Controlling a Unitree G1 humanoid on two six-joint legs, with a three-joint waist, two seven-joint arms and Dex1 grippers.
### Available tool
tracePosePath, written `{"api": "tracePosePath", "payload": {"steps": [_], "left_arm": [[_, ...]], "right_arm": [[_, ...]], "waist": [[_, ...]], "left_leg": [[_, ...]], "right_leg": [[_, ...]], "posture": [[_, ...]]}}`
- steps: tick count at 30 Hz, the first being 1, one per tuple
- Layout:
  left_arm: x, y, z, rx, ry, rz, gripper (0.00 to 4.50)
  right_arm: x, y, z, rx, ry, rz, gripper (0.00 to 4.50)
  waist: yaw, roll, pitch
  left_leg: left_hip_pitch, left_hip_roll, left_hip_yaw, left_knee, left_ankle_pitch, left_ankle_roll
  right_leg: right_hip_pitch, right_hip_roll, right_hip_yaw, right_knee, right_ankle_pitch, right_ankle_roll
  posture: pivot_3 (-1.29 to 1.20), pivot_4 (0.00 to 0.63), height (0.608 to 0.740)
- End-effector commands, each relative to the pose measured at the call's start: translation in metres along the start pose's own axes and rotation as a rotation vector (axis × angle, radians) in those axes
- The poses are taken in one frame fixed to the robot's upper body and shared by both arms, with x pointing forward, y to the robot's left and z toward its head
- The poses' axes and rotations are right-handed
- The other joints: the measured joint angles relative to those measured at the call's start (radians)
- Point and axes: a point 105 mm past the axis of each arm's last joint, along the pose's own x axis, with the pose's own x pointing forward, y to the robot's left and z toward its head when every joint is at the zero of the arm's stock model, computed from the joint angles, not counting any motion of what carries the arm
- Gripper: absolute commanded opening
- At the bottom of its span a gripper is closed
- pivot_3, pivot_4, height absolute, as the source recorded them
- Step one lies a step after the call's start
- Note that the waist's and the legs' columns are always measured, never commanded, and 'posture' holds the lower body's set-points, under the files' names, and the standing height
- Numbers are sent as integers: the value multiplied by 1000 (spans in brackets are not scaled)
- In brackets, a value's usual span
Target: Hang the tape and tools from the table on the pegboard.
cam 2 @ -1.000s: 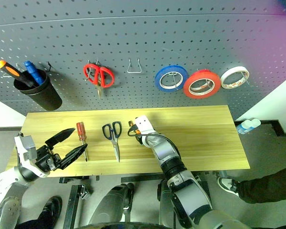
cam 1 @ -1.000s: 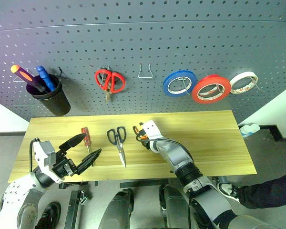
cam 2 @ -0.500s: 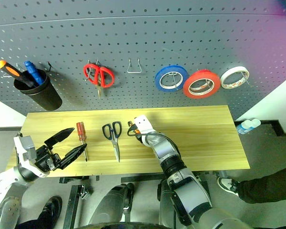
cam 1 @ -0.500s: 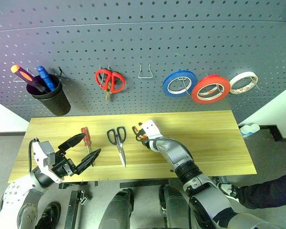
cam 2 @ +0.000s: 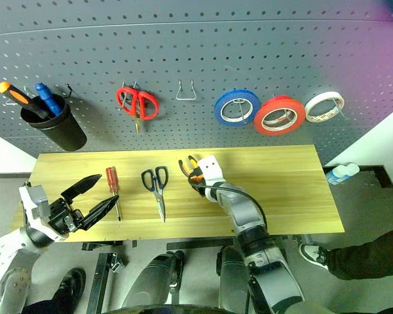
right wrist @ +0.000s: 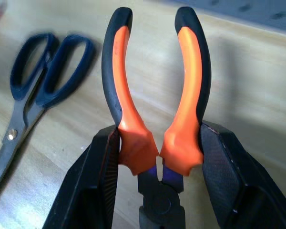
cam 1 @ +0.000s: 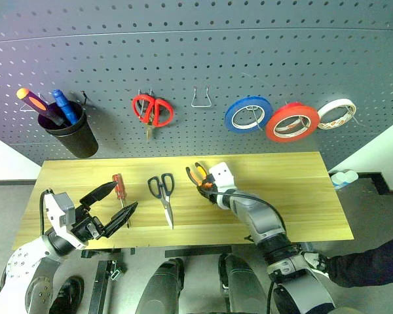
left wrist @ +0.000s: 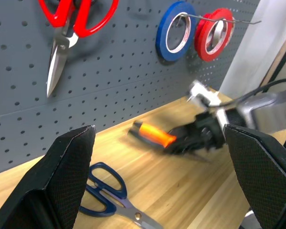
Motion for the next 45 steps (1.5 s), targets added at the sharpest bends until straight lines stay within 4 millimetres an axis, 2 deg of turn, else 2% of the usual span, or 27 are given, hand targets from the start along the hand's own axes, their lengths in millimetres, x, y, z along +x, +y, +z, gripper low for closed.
{"api": "tracePosePath", "payload": {"steps": [1,5,8,11,20,23,31,39,42,45], "left_arm": [[1,1,5,23,-21,-10,4500],[5,4,6,25,-28,-21,4500],[9,6,8,18,-43,-26,4500],[12,8,11,15,-60,-28,4500],[18,0,20,5,-120,-14,4500],[18,0,17,10,-118,-9,4500],[17,5,14,5,-123,5,4500],[25,10,16,18,-136,-8,4500],[27,11,16,21,-139,-11,4500],[30,12,15,19,-141,-17,4500]], "right_arm": [[-17,6,24,20,-143,75,2092],[-36,0,28,47,-238,105,2092],[-46,-6,32,28,-300,107,2092],[-54,-7,39,81,-391,125,2092],[-67,-3,53,98,-526,170,2092],[-68,3,65,92,-570,189,2092],[-84,21,116,49,-721,242,2092],[-89,28,149,22,-806,255,2092],[-87,32,158,18,-834,267,2092],[-74,38,170,6,-860,289,2092]], "waist": [[-1,0,0],[1,0,0],[0,0,0],[-2,-1,-1],[0,-3,-3],[-1,-3,-5],[-1,-4,-18],[-2,-6,-38],[-4,-5,-43],[-8,-6,-49]], "left_leg": [[0,0,0,0,0,0],[0,0,0,0,0,0],[0,0,0,1,0,0],[0,0,0,1,1,-1],[0,0,0,2,4,-7],[1,0,0,2,5,-8],[1,1,0,3,6,-10],[1,0,1,5,7,-10],[2,1,1,5,8,-8],[2,1,2,5,8,-8]], "right_leg": [[0,0,0,0,0,0],[0,0,0,0,0,0],[1,0,0,0,0,0],[1,0,0,0,0,1],[1,0,0,1,2,1],[1,1,0,2,3,0],[1,2,0,2,6,0],[1,3,0,3,8,-1],[1,3,0,3,10,-1],[2,4,1,4,11,-2]], "posture": [[68,243,740],[48,234,740],[36,225,740],[25,213,740],[18,174,740],[19,158,740],[-9,134,740],[-30,112,740],[-31,110,740],[-32,101,740]]}}
